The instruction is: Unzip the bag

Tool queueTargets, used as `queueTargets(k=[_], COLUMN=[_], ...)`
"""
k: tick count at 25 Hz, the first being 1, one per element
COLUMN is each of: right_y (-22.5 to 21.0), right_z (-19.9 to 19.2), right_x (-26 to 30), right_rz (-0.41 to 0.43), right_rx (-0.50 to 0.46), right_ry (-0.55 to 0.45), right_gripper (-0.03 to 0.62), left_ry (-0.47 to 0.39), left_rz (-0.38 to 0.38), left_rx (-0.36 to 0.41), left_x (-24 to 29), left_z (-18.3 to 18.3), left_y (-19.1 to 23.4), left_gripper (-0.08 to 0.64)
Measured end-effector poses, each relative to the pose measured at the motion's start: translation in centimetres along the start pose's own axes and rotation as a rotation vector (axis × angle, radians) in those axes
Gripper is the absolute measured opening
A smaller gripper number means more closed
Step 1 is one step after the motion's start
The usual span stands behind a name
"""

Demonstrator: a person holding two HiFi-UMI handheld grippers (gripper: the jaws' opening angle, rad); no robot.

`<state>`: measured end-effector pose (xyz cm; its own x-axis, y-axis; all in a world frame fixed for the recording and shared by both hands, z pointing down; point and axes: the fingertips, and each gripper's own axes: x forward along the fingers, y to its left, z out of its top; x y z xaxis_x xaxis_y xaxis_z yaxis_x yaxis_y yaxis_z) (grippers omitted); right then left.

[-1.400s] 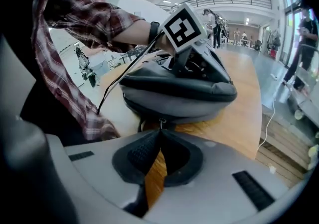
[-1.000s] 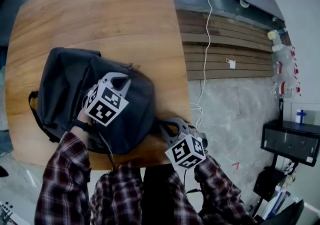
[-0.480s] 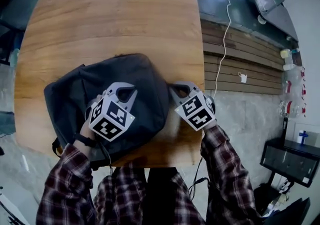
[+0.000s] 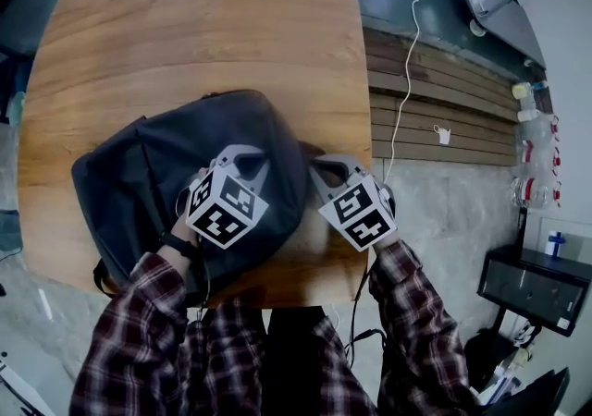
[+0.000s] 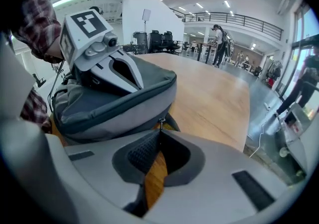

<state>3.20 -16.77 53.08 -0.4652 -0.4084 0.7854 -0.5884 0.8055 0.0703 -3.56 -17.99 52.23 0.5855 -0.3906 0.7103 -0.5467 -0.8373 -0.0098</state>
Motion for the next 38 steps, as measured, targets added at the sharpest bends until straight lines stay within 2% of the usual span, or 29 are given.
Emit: queueTargets(k=[8,15,18,20,26,29,33,38], right_y=[5.7,13.9,15.2,14.6,9.2,6.2,1.8,-2.5], right_z=[-3.0,-3.3,-3.2,-3.3,-4.4,-4.5,-3.7,-1.4], right_x=[-3.8,-5.0,-5.4,-5.5,-5.5,-5.1,-3.9,-1.8], right_rz=[0.017,0.12,0.13,0.11,0.005,-0.031,-0.06,-0.058], right_rx=[0.071,0.228,0.29,0.298,0.208,0.16,0.101,0.032], right_ry=[-0.001,-0.05,-0.074,-0.08,-0.05,-0.035,-0.022,-0.025], right_gripper=[0.018,0.018,0.018,0.018,0.018,0.018,0.018,0.018], left_ry=[-0.001,0.016,0.019,0.014,0.01,0.01,0.036,0.04], left_rz=[0.0,0.031,0.05,0.079,0.162,0.131,0.045,0.019], left_rx=[-0.033,-0.058,-0.066,-0.064,-0.092,-0.073,-0.062,-0.033], left_x=[0.5,0.8,1.1,1.4,1.2,-1.0,-3.8,-4.8], left_z=[0.2,0.5,0.9,1.3,2.9,2.4,0.0,-1.6], left_y=[0.8,1.5,1.9,2.2,3.6,2.8,0.0,-2.5], left_gripper=[0.008,0.008,0.008,0.009,0.008,0.008,0.008,0.008])
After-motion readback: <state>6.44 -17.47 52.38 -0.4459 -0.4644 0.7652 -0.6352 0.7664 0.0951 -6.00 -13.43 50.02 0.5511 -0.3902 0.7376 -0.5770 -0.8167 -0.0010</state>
